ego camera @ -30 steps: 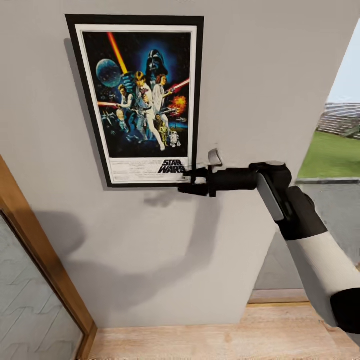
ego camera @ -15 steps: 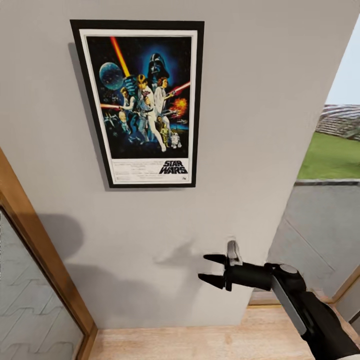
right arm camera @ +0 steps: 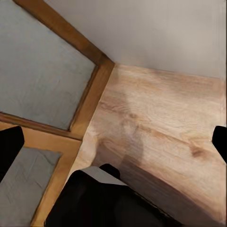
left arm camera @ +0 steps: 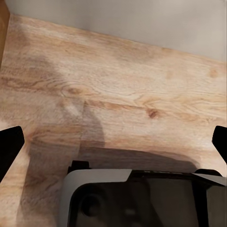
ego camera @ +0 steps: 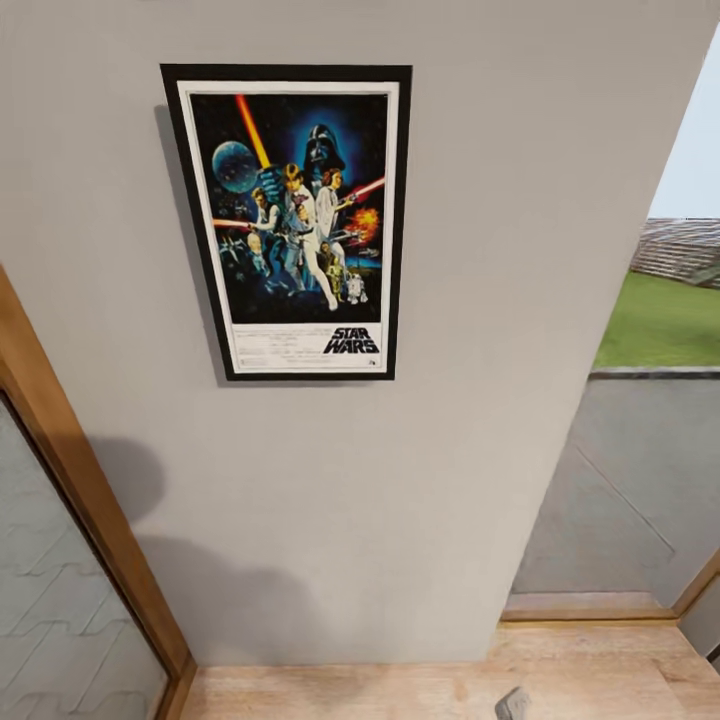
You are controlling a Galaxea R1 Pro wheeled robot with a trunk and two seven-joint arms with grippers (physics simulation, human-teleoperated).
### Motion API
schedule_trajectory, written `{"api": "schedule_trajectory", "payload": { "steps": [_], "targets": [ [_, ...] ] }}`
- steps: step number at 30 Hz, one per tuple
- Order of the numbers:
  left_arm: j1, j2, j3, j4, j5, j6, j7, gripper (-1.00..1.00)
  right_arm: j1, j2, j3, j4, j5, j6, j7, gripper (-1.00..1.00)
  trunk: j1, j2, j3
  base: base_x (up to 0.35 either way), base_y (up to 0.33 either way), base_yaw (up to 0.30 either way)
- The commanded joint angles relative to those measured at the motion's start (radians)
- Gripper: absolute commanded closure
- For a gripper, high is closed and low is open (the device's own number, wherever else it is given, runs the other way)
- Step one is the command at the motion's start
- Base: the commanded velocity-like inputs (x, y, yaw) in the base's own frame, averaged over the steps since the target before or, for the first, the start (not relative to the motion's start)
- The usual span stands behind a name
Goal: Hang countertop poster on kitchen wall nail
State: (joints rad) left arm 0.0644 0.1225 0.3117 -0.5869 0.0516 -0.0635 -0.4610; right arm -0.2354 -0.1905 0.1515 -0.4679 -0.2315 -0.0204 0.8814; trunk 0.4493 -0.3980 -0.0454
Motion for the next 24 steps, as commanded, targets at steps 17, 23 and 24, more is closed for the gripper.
{"api": "schedule_trajectory", "payload": {
  "steps": [17, 23, 24],
  "targets": [
    [0.000, -0.001, 0.001, -0.001, 0.005, 0.001, -0.005, -1.00, -0.001, 0.025, 0.006, 0.049, -0.009, -0.010, -0.180, -1.00, 0.001, -0.002, 0.026, 0.000, 0.000, 0.000],
    [0.000, -0.001, 0.001, -0.001, 0.005, 0.001, -0.004, -1.00, -0.001, 0.025, 0.005, 0.054, -0.009, -0.010, -0.182, -1.00, 0.001, -0.002, 0.036, 0.000, 0.000, 0.000],
    [0.000, -0.001, 0.001, -0.001, 0.005, 0.001, -0.004, -1.00, -0.001, 0.025, 0.005, 0.054, -0.009, -0.010, -0.182, -1.00, 0.001, -0.002, 0.038, 0.000, 0.000, 0.000]
  ]
}}
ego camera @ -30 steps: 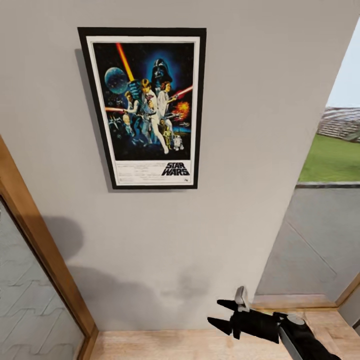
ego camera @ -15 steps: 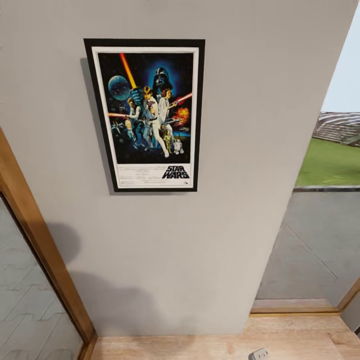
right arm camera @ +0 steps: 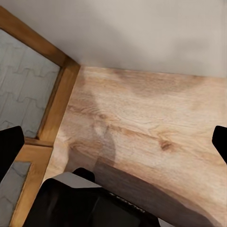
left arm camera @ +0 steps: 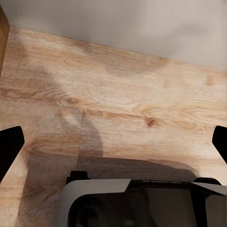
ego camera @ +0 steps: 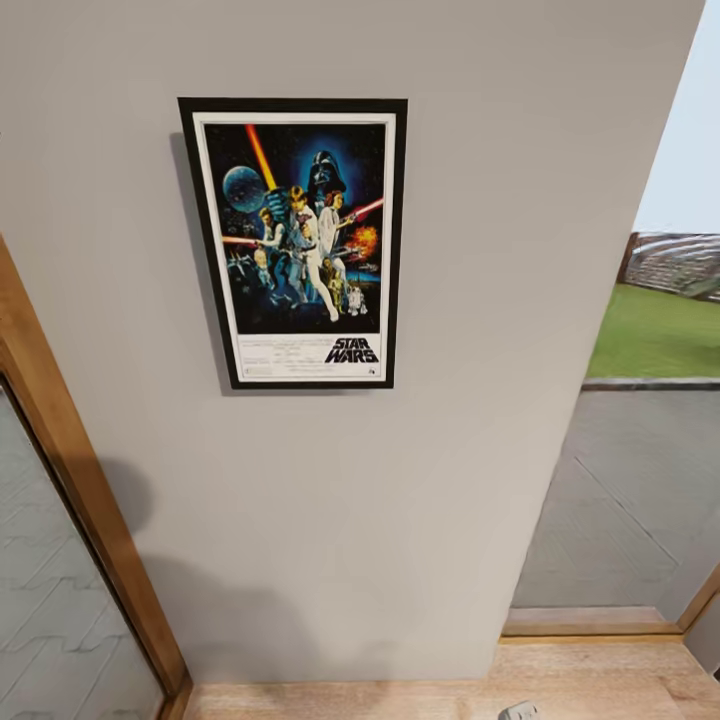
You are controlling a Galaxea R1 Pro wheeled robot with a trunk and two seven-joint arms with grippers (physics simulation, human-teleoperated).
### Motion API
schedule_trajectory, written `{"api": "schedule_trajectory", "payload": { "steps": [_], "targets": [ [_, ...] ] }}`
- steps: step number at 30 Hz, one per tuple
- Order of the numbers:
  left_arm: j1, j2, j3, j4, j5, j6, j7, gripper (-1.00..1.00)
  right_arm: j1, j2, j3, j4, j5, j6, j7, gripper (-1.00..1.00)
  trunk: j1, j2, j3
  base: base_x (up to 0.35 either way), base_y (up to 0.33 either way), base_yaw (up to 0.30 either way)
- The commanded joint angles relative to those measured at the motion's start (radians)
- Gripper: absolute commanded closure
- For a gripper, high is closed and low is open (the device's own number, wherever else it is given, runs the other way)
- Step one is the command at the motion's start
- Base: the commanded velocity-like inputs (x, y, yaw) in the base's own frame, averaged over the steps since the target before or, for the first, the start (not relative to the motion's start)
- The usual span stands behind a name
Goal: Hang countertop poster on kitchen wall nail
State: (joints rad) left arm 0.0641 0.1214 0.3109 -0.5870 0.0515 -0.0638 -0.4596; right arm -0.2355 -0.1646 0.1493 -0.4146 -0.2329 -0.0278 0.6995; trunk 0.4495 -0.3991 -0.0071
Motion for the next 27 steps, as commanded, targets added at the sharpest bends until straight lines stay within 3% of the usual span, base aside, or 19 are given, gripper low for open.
{"api": "schedule_trajectory", "payload": {
  "steps": [1, 7, 13, 16, 17, 20, 23, 27],
  "targets": [
    [0.000, 0.000, 0.002, 0.000, 0.005, 0.001, -0.005, -1.00, -0.001, -0.001, 0.007, 0.002, -0.008, -0.003, 0.000, -1.00, 0.001, -0.001, 0.001, 0.000, 0.000, 0.000],
    [0.000, 0.000, 0.002, 0.000, 0.005, 0.001, -0.005, -1.00, -0.001, -0.001, 0.003, 0.042, -0.013, 0.002, -0.091, -1.00, 0.001, -0.001, 0.007, 0.000, 0.000, 0.000],
    [0.000, 0.000, 0.003, 0.000, 0.005, 0.001, -0.005, -1.00, -0.001, -0.002, 0.001, 0.156, -0.015, 0.003, -0.170, -1.00, 0.001, -0.001, 0.008, 0.000, 0.000, 0.000],
    [0.000, 0.000, 0.003, 0.000, 0.005, 0.001, -0.005, -1.00, -0.001, -0.002, 0.003, 0.258, -0.013, 0.000, -0.240, -1.00, 0.001, -0.001, 0.008, 0.000, 0.000, 0.000],
    [0.000, 0.000, 0.003, 0.001, 0.005, 0.001, -0.005, -1.00, -0.001, -0.002, 0.004, 0.338, -0.013, 0.000, -0.301, -1.00, 0.001, -0.001, 0.008, 0.000, 0.000, 0.000],
    [0.000, 0.000, 0.003, 0.001, 0.005, 0.001, -0.005, -1.00, -0.001, -0.002, 0.005, 0.405, -0.013, 0.000, -0.366, -1.00, 0.001, -0.001, 0.008, 0.000, 0.000, 0.000],
    [0.000, 0.000, 0.004, 0.001, 0.005, 0.000, -0.005, -1.00, -0.001, -0.001, 0.006, 0.438, -0.014, 0.000, -0.413, -1.00, 0.001, -0.001, 0.008, 0.000, 0.000, 0.000],
    [0.000, 0.001, 0.004, 0.001, 0.005, -0.013, -0.005, -1.00, -0.001, -0.001, 0.006, 0.443, -0.014, 0.000, -0.420, -1.00, 0.001, -0.001, 0.008, 0.000, 0.000, 0.000]
  ]
}}
